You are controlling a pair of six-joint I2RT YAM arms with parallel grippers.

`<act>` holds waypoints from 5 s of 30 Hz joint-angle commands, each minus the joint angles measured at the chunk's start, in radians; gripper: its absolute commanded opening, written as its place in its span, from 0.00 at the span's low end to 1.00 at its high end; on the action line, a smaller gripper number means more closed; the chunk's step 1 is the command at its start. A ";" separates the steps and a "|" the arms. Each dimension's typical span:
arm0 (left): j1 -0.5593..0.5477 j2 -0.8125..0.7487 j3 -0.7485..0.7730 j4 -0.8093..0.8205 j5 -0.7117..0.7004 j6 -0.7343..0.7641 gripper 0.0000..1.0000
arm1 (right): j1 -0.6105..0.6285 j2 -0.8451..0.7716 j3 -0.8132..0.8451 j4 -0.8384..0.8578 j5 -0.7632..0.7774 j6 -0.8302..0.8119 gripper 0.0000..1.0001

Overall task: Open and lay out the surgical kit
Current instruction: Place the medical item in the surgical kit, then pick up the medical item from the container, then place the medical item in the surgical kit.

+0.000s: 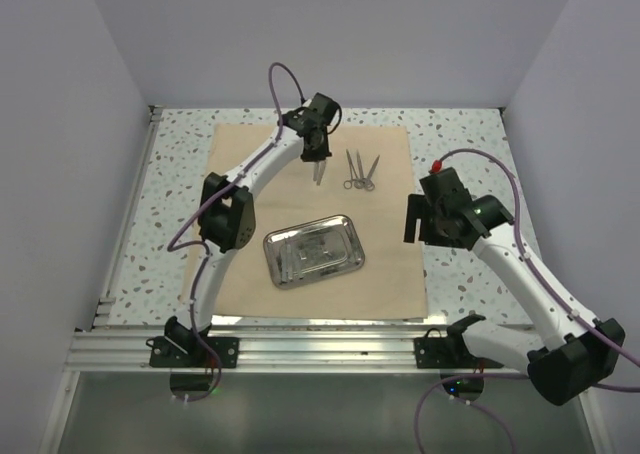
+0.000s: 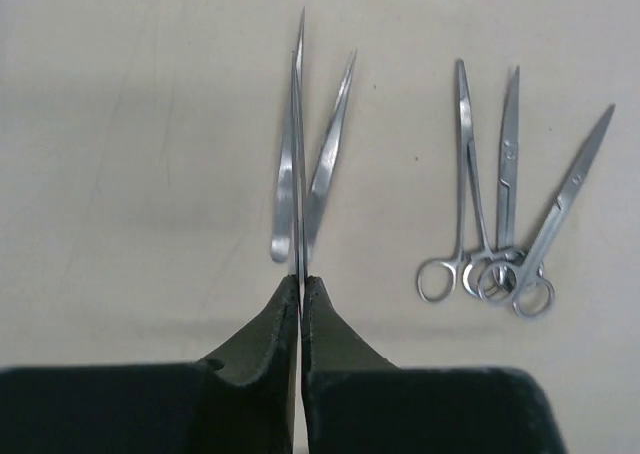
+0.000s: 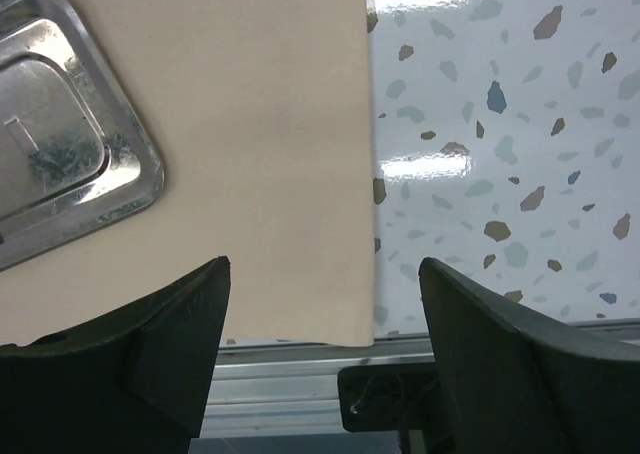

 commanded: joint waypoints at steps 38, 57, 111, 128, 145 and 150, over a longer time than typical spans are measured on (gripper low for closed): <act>-0.096 -0.677 -1.102 0.186 -0.017 -0.083 0.41 | 0.005 -0.021 -0.013 0.098 -0.094 -0.008 0.79; -0.093 -0.453 -0.966 0.242 -0.023 -0.053 0.37 | 0.005 -0.024 -0.003 0.049 -0.057 0.014 0.79; -0.054 -0.485 -0.789 -0.014 0.210 0.041 0.07 | 0.005 0.030 -0.023 0.095 -0.062 0.027 0.78; 0.029 -0.346 -0.458 -0.067 0.046 0.167 0.00 | 0.003 0.051 -0.022 0.106 -0.059 0.034 0.78; 0.173 0.065 -0.009 0.218 -0.307 0.377 0.00 | 0.005 0.074 0.030 0.003 -0.007 0.031 0.78; 0.196 0.099 0.028 0.319 -0.339 0.406 0.08 | 0.005 0.099 0.047 -0.002 0.012 0.024 0.78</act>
